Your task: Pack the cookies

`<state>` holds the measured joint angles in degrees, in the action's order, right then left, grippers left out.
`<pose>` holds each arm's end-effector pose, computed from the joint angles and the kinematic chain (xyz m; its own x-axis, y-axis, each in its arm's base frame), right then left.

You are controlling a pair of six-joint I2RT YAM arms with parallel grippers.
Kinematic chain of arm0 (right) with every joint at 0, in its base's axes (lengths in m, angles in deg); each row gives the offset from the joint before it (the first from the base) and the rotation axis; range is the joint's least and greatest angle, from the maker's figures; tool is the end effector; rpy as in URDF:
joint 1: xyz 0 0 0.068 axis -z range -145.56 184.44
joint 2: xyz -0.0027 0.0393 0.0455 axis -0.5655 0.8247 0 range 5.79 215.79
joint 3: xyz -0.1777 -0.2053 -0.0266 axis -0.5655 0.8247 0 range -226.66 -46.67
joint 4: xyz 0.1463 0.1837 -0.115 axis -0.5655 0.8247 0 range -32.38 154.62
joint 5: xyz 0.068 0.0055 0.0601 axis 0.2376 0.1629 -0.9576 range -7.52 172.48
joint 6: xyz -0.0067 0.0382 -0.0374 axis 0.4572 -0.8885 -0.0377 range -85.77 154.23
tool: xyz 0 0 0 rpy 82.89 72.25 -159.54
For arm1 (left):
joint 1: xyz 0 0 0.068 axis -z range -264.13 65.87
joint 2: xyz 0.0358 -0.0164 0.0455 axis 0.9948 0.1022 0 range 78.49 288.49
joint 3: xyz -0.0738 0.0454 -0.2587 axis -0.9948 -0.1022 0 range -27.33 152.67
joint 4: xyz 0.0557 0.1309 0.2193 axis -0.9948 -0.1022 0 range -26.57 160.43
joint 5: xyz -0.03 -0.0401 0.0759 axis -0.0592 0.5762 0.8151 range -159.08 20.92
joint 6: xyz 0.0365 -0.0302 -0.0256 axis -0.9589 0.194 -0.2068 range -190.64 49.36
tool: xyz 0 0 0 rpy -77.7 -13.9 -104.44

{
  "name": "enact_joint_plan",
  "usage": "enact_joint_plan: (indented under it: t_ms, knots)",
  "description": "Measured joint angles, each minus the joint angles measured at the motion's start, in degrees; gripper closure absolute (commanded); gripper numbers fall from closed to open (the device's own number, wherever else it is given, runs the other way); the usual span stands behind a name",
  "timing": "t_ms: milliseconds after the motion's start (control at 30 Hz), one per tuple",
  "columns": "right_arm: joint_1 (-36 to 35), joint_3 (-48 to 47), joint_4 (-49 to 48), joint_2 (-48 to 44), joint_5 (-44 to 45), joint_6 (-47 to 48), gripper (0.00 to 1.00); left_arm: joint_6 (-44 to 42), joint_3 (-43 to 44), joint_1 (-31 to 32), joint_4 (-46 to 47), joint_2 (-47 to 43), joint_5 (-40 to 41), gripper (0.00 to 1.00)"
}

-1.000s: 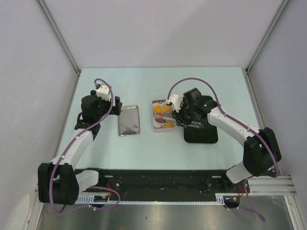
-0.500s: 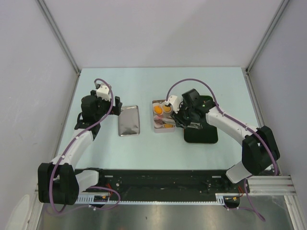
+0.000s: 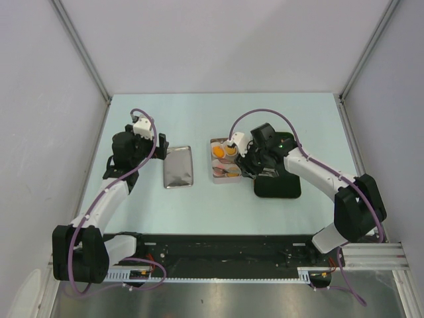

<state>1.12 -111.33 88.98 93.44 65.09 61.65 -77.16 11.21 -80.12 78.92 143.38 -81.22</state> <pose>0.2626 0.1853 0.2491 -0.2943 -0.7194 -0.6292 -0.9072 0.4173 -0.0528 0.2565 -0.0255 0.2644 -0.2734 0.1305 -0.9530 0.3010 0.9526 0.0441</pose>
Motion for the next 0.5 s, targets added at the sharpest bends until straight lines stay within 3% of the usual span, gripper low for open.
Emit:
enact_joint_plan:
  t_ms: [500]
  knots:
    - [0.0, 0.0, -1.4, -3.4, 0.3, -0.5, 0.50, 0.0, -0.2, 0.0, 0.0, 0.3, 0.0, 0.00]
